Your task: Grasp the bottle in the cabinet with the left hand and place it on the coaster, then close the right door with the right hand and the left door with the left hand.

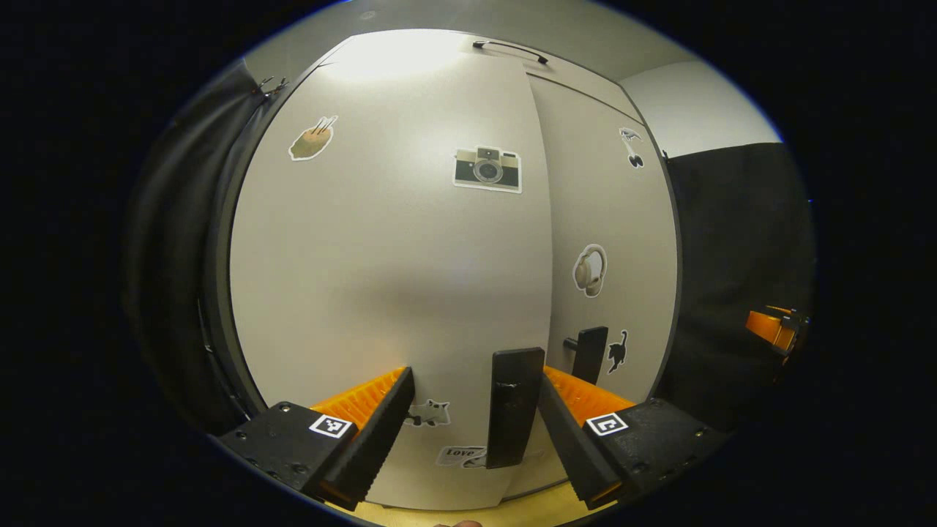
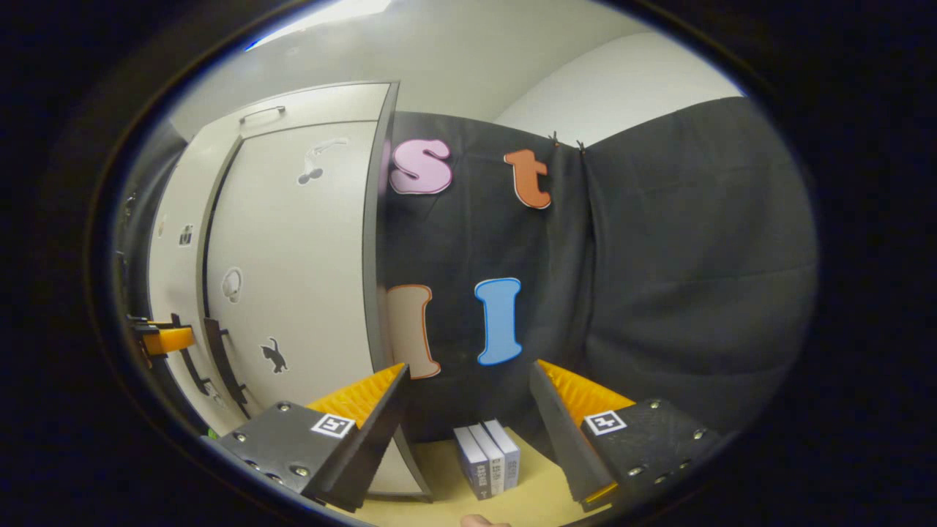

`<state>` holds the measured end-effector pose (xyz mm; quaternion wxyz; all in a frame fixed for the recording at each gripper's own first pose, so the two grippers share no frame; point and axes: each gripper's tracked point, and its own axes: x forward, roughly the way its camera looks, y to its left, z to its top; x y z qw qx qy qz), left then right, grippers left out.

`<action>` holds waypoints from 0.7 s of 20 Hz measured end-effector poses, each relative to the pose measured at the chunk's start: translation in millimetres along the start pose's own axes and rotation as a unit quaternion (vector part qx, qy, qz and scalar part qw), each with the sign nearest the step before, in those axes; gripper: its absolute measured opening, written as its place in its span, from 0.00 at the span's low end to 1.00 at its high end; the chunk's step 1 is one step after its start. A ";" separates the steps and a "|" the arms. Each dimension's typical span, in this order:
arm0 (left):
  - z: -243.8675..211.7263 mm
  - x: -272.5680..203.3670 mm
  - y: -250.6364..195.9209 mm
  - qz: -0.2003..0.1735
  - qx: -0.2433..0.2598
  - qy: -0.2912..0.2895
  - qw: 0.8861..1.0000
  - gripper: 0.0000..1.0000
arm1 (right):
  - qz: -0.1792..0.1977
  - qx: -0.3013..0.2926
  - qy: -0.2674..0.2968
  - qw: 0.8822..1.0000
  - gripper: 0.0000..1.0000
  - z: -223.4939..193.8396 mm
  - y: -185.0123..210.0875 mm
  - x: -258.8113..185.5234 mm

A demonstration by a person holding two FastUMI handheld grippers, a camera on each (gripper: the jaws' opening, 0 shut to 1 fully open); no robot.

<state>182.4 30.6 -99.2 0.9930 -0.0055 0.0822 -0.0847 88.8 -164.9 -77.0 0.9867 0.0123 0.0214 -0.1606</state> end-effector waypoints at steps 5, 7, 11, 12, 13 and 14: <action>-1.1 3.6 0.3 0.007 -0.001 0.002 1.000 1.00 | 0.002 -0.001 0.002 1.000 0.98 -0.1 0.7 1.5; -1.7 4.0 -0.7 0.008 -0.005 0.003 1.000 0.99 | 0.001 -0.003 0.002 1.000 0.98 -0.2 1.0 1.8; -1.9 5.4 -0.2 0.011 -0.007 0.003 1.000 0.98 | 0.003 -0.002 0.003 1.000 0.98 0.0 1.7 2.7; -1.3 5.4 0.2 0.011 -0.008 0.002 1.000 0.98 | 0.005 -0.002 0.004 1.000 0.98 -0.8 1.7 2.5; -2.1 4.9 0.0 0.011 -0.008 0.003 1.000 0.98 | 0.006 -0.002 0.004 1.000 0.98 -0.7 2.1 2.6; -1.4 4.8 -0.1 0.012 -0.009 0.002 1.000 0.98 | 0.008 -0.002 0.004 1.000 0.98 -0.3 2.7 3.4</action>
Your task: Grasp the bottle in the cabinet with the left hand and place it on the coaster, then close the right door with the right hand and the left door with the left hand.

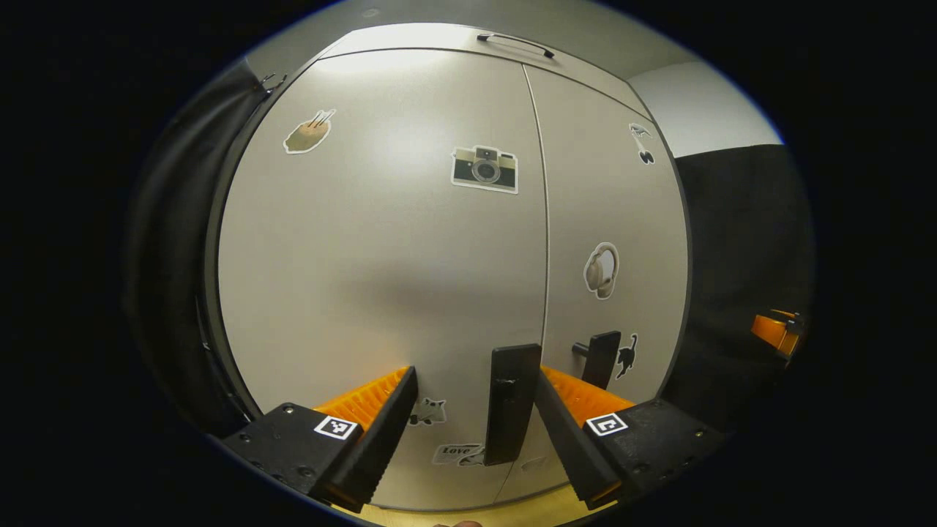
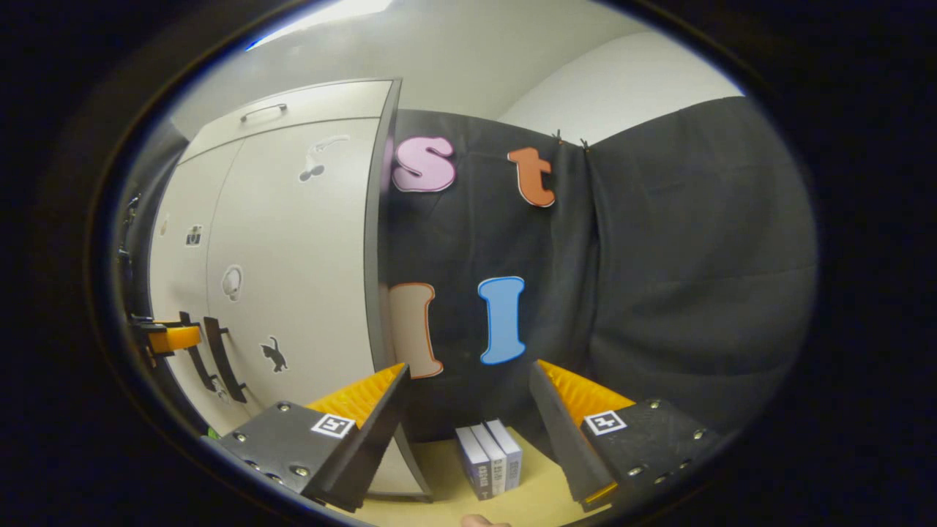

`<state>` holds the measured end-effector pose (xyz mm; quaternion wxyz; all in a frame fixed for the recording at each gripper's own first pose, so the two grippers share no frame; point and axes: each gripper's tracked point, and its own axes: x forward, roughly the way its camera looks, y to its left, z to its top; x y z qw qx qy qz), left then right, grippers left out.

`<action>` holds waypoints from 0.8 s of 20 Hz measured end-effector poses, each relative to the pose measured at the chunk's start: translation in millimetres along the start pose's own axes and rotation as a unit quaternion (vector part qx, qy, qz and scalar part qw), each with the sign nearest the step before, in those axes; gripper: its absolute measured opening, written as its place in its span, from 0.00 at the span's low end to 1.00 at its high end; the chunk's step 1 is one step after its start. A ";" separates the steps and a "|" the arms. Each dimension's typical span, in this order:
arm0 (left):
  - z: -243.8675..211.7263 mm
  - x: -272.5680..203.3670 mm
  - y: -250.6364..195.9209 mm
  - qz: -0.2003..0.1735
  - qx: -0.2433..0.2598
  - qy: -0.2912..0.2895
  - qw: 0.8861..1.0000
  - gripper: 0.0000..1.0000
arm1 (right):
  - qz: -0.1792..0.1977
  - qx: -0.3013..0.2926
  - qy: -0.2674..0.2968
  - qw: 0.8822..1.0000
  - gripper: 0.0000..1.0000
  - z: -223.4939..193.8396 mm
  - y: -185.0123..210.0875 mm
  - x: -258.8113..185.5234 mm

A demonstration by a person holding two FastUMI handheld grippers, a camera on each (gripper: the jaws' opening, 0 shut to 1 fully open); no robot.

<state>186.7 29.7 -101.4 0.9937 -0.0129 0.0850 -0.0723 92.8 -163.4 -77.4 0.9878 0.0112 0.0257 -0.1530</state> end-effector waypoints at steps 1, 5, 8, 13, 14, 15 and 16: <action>-0.6 0.1 0.4 0.000 0.000 0.000 1.000 0.98 | 0.002 -0.001 0.000 1.000 0.98 0.2 0.8 0.6; -0.3 0.4 0.9 0.002 0.002 -0.001 1.000 0.98 | 0.014 -0.001 0.001 1.000 0.98 -0.3 7.1 3.5; -0.1 1.0 1.4 0.003 0.001 -0.002 1.000 0.98 | 0.025 -0.003 0.004 1.000 0.98 -5.6 23.7 10.4; -0.8 2.2 1.2 0.010 -0.004 -0.002 1.000 0.98 | 0.041 -0.009 0.006 0.999 0.98 -6.5 35.4 2.6; -0.6 2.6 1.2 0.011 -0.004 -0.002 1.000 0.97 | 0.045 -0.008 0.006 0.999 0.98 -5.4 37.0 -1.9; -0.4 2.8 1.5 0.011 -0.005 -0.003 1.000 0.97 | 0.047 -0.007 0.004 0.999 0.98 -3.7 39.2 -7.2; -0.5 2.6 1.0 0.012 -0.007 -0.001 1.000 0.97 | 0.050 -0.007 0.004 0.999 0.98 -1.4 40.3 -13.5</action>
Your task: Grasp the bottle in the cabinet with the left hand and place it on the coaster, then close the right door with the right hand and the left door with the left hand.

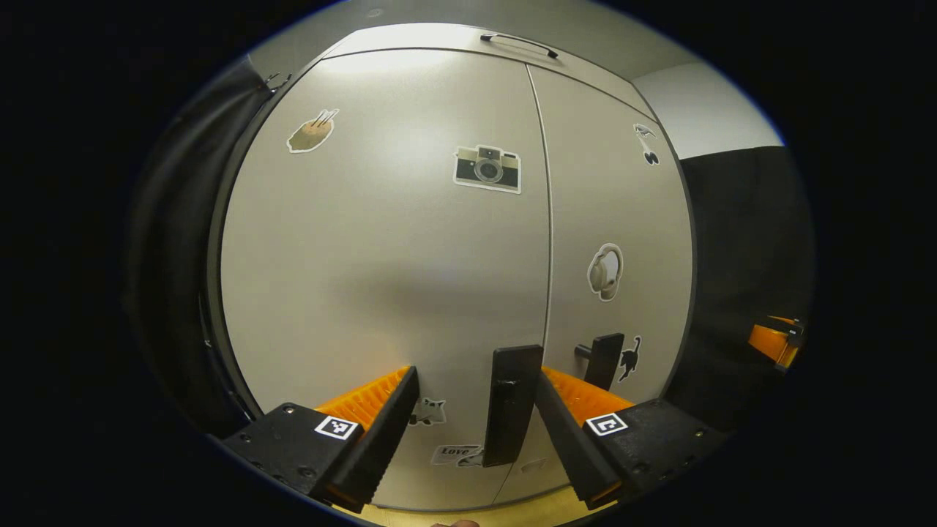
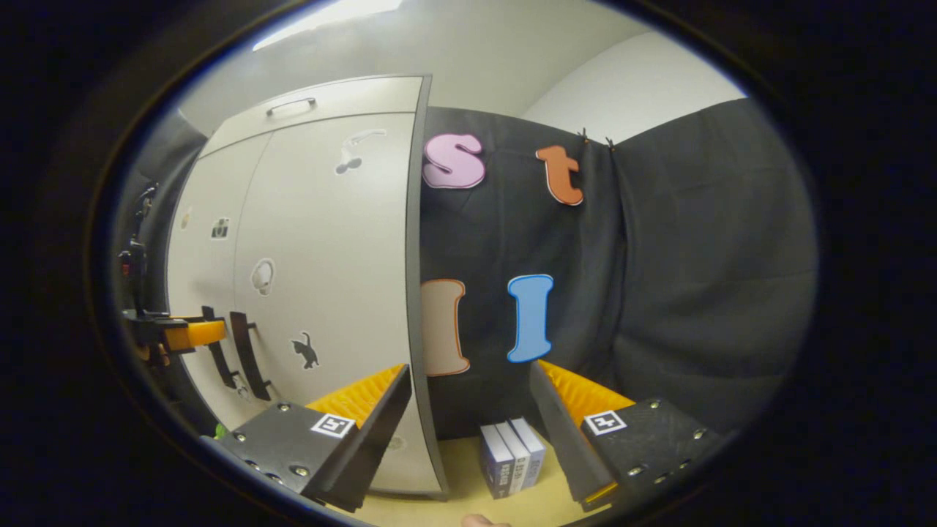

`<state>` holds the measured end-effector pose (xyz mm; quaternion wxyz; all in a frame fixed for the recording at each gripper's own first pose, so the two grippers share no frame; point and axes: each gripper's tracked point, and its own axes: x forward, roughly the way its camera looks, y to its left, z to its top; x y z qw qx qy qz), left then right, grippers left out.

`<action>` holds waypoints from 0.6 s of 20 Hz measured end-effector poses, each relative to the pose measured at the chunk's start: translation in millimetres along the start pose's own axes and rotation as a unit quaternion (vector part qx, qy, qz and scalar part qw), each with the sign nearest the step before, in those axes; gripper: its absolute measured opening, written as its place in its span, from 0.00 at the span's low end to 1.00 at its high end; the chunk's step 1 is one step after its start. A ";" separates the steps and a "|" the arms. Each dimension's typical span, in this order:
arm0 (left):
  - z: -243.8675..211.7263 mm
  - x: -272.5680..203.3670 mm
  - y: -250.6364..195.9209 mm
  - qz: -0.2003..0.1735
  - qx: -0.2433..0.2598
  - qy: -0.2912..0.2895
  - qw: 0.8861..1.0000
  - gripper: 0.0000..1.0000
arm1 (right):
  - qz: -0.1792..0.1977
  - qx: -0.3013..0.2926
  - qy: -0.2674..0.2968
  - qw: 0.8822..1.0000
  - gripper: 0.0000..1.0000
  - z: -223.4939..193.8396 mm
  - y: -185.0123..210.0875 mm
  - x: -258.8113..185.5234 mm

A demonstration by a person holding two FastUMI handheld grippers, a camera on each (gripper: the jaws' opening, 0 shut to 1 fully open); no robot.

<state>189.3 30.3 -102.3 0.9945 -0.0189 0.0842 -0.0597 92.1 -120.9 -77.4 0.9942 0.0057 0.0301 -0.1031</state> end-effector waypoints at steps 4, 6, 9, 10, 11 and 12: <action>-2.5 -3.9 0.5 0.010 -0.024 0.015 1.000 1.00 | 0.014 -0.003 -0.010 1.000 0.98 16.6 9.4 -30.9; 7.0 -16.8 -1.0 0.018 -0.028 0.006 0.999 1.00 | 0.020 -0.009 -0.014 1.000 0.98 23.3 11.2 -49.8; 27.7 -50.1 -0.7 0.032 -0.011 -0.008 0.999 0.97 | 0.029 -0.013 -0.015 0.999 0.98 30.0 15.1 -75.9; 35.7 -65.5 -1.6 0.035 -0.011 -0.013 0.999 0.95 | 0.033 -0.014 -0.015 0.999 0.98 32.4 16.0 -84.1; 44.6 -81.5 -2.0 0.039 -0.013 -0.019 0.999 0.96 | 0.037 -0.013 -0.016 0.999 0.98 36.4 17.8 -91.8; 53.2 -97.4 -0.9 0.045 -0.016 -0.023 0.999 0.96 | 0.042 -0.012 -0.017 0.999 0.98 42.5 20.8 -98.6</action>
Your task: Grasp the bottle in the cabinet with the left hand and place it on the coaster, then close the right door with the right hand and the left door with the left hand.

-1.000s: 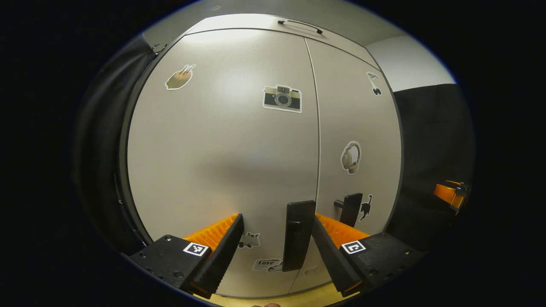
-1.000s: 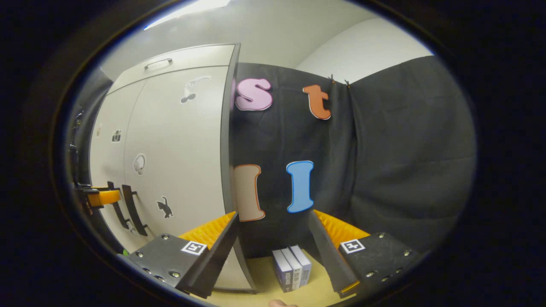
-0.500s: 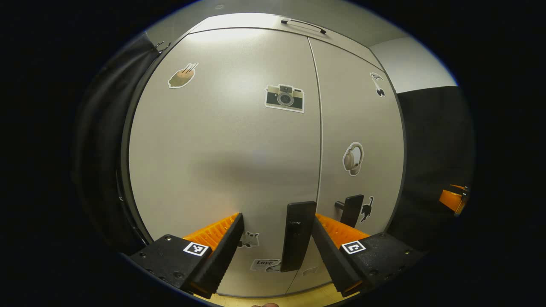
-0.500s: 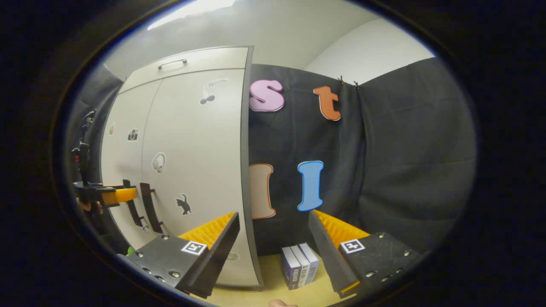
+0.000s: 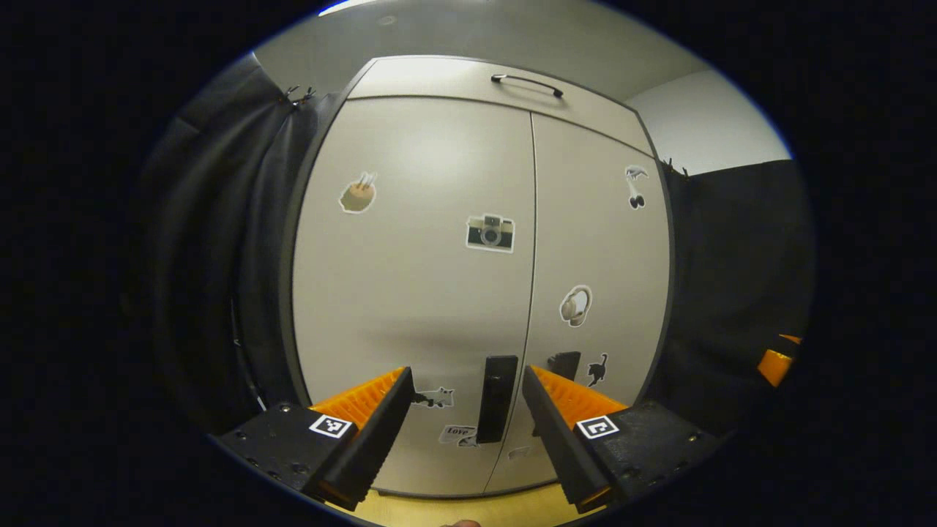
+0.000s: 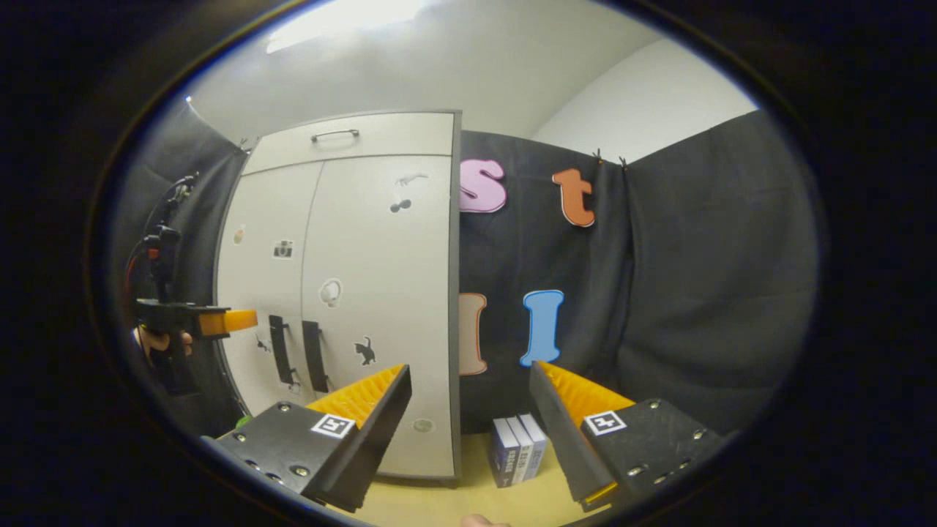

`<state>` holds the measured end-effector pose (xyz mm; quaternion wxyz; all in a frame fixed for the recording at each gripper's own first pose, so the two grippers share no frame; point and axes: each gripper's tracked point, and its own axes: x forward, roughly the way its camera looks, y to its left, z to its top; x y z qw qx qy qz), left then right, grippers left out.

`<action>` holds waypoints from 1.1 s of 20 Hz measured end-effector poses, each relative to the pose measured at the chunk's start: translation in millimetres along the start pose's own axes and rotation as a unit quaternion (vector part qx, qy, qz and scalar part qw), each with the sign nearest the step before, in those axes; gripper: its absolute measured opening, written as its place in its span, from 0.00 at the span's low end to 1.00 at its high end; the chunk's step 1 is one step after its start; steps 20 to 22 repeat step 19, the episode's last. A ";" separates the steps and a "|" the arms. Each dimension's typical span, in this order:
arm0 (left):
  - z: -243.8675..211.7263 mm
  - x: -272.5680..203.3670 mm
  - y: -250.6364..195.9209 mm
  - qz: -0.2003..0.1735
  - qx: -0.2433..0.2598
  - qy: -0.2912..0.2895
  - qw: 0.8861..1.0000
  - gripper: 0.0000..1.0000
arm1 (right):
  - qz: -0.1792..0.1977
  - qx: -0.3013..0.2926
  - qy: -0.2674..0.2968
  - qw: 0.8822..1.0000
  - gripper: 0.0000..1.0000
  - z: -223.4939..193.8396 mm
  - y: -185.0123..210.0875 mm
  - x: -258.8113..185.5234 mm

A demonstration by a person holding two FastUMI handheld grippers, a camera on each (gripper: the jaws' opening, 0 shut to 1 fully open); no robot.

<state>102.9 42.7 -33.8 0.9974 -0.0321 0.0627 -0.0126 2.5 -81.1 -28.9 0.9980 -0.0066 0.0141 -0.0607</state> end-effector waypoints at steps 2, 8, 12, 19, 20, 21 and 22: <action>20.8 -35.1 2.4 0.012 -0.004 -0.009 1.000 0.95 | 0.011 0.003 -0.009 1.000 0.98 17.2 6.6 -12.8; 63.5 -132.9 -10.3 0.025 0.011 -0.045 0.999 0.95 | 0.034 0.034 -0.032 0.998 0.98 68.9 29.8 -52.4; 64.6 -168.6 -22.7 0.016 0.008 -0.055 0.998 0.95 | 0.050 0.041 -0.029 0.998 0.98 70.5 45.6 -74.3; 65.5 -189.4 -44.1 0.008 0.018 -0.067 0.998 0.95 | 0.060 0.030 -0.036 0.997 0.98 68.2 55.4 -92.7; 65.5 -189.4 -44.1 0.008 0.018 -0.067 0.998 0.95 | 0.060 0.030 -0.036 0.997 0.98 68.2 55.4 -92.7; 65.5 -189.4 -44.1 0.008 0.018 -0.067 0.998 0.95 | 0.060 0.030 -0.036 0.997 0.98 68.2 55.4 -92.7; 65.5 -189.4 -44.1 0.008 0.018 -0.067 0.998 0.95 | 0.060 0.030 -0.036 0.997 0.98 68.2 55.4 -92.7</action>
